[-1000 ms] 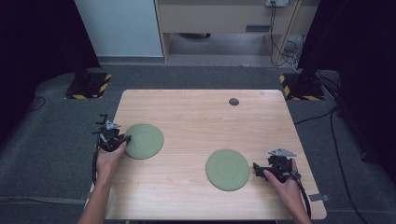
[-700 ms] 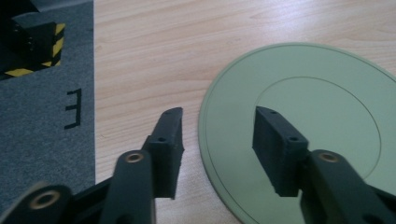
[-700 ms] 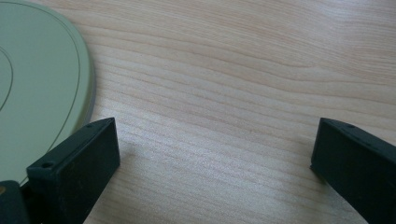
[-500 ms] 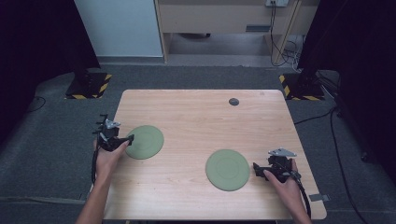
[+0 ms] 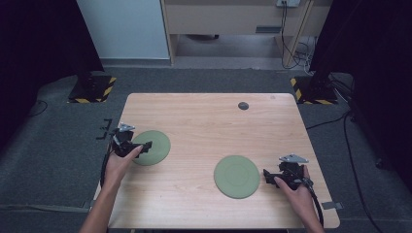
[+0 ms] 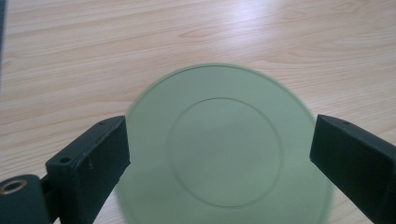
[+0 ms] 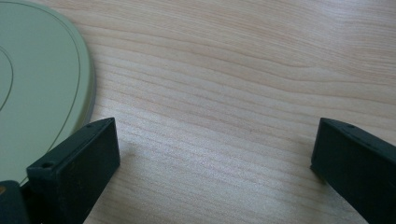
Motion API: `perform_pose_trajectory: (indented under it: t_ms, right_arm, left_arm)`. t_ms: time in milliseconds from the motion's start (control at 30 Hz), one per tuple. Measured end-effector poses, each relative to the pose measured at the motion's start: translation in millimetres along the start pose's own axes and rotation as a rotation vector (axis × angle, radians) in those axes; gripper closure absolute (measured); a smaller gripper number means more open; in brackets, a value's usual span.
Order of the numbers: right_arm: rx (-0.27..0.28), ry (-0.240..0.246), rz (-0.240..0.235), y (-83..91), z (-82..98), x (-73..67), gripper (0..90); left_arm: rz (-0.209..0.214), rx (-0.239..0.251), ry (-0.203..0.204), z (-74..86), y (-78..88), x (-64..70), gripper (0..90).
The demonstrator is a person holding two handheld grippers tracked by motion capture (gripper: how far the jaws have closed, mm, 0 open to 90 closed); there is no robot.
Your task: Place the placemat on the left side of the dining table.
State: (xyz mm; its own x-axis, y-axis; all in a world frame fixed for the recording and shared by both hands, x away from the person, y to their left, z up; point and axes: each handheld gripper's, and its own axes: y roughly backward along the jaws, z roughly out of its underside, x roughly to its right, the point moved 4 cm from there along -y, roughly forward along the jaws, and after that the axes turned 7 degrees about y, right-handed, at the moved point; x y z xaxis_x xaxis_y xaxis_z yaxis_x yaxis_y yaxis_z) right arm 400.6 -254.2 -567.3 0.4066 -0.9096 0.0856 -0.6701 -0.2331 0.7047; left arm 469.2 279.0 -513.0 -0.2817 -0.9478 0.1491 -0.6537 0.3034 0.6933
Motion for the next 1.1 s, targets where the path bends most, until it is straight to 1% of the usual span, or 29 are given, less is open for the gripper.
perform_pose_trajectory:
  t_ms: [67,100,133,167,200,233,267,300,333,433,500,533,567,600,633,733,767,833,867,900,1000,1100]
  right_arm:
    - [0.000,0.003,-0.001,0.2,0.2,0.0,1.4]
    - [-0.001,0.003,-0.001,0.2,0.2,0.0,1.4]
    - [-0.001,0.003,-0.001,0.2,0.2,0.0,1.4]
    - [-0.001,0.003,-0.001,0.2,0.2,0.0,1.4]
    - [-0.001,0.003,-0.001,0.2,0.2,0.0,1.4]
    - [-0.001,0.003,-0.001,0.2,0.2,0.0,1.4]
    - [0.000,0.004,-0.001,0.2,0.2,0.1,1.4]
    - [0.000,0.004,-0.001,0.2,0.2,0.1,1.4]
    - [0.000,0.003,-0.001,0.2,0.2,0.0,1.4]
    - [0.000,0.004,-0.001,0.2,0.2,0.0,1.4]
    - [0.000,0.004,-0.002,0.2,0.2,0.1,1.4]
    - [0.000,0.004,-0.002,0.2,0.2,0.1,1.4]
    - [0.000,0.004,-0.002,0.2,0.2,0.1,1.4]
    - [0.000,0.004,-0.002,0.2,0.2,0.1,1.4]
    - [0.000,0.004,-0.002,0.2,0.3,0.1,1.4]
    - [0.000,0.004,-0.002,0.2,0.2,0.1,1.4]
    - [0.000,0.004,-0.002,0.2,0.2,0.1,1.4]
    - [0.000,0.004,-0.001,0.2,0.2,0.1,1.4]
    - [0.000,0.004,-0.002,0.2,0.2,0.1,1.4]
    - [0.000,0.004,-0.002,0.2,0.2,0.1,1.4]
    - [0.000,0.004,-0.002,0.2,0.3,0.1,1.4]
    - [0.000,0.004,-0.002,0.2,0.3,0.1,1.4]
  left_arm:
    - [0.008,-0.007,-0.014,-0.1,-0.8,7.0,4.0]
    - [0.019,-0.013,-0.034,-0.3,-1.8,15.0,4.0]
    - [0.019,-0.013,-0.034,-0.3,-1.8,15.0,3.9]
    - [0.025,-0.014,-0.042,0.0,-2.2,19.6,3.9]
    - [0.043,-0.015,-0.062,1.0,-3.1,29.0,3.9]
    - [0.043,-0.015,-0.062,1.0,-3.1,29.0,3.9]
    - [0.056,-0.021,-0.082,2.7,-4.1,37.9,3.9]
    - [0.056,-0.021,-0.082,2.7,-4.1,37.9,3.9]
    - [0.062,-0.026,-0.095,4.2,-4.6,43.3,3.9]
    - [0.089,-0.036,-0.114,7.5,-5.4,56.2,3.9]
    - [0.110,-0.035,-0.128,10.1,-5.4,67.4,4.1]
    - [0.119,-0.040,-0.147,13.2,-6.3,76.4,4.3]
    - [0.119,-0.040,-0.147,13.2,-6.3,76.4,4.3]
    - [0.127,-0.047,-0.164,16.0,-7.3,83.2,4.3]
    - [0.135,-0.049,-0.171,17.8,-8.0,87.5,4.3]
    - [0.166,-0.063,-0.209,25.6,-10.5,104.5,4.2]
    - [0.173,-0.065,-0.219,27.8,-11.3,108.9,4.2]
    - [0.175,-0.076,-0.256,33.4,-13.7,118.7,4.2]
    - [0.175,-0.080,-0.267,35.3,-14.6,121.4,4.1]
    - [0.175,-0.080,-0.267,35.3,-14.6,121.4,4.1]
    - [0.186,-0.094,-0.295,43.1,-17.0,130.3,4.0]
    - [0.189,-0.097,-0.303,46.5,-17.6,134.0,4.1]
